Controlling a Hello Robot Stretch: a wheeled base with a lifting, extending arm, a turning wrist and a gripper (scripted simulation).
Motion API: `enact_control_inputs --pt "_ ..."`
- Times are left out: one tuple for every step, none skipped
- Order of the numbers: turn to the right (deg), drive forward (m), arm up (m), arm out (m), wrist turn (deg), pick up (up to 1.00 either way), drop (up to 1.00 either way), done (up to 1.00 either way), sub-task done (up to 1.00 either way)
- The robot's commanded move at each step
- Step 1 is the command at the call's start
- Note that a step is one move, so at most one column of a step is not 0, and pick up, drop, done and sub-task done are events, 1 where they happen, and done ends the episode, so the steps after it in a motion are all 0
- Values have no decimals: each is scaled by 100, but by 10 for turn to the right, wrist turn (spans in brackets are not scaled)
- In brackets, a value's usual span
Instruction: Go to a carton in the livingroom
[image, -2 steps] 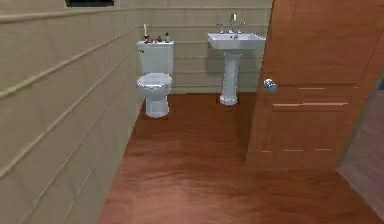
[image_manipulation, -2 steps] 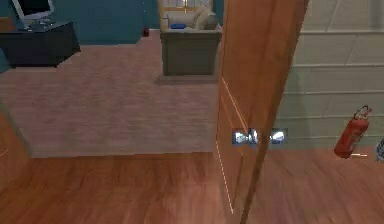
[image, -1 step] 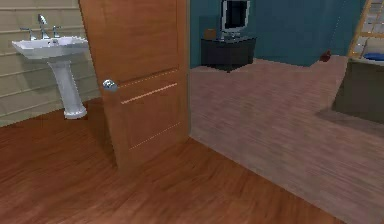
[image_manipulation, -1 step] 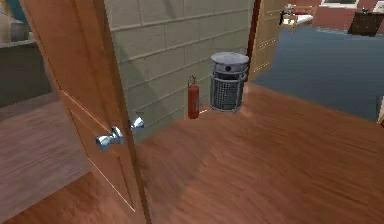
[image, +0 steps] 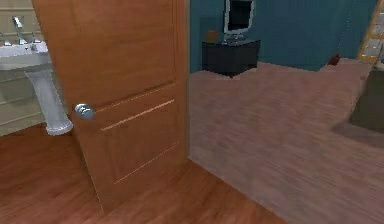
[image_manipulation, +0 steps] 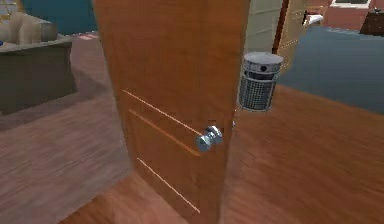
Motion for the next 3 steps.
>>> enact_control_inputs --pt "300 0 0 0 0 0 0 0 0" --pt "0 55 0 0 0 0 0 0 0" --pt "300 0 0 0 0 0 0 0 0"
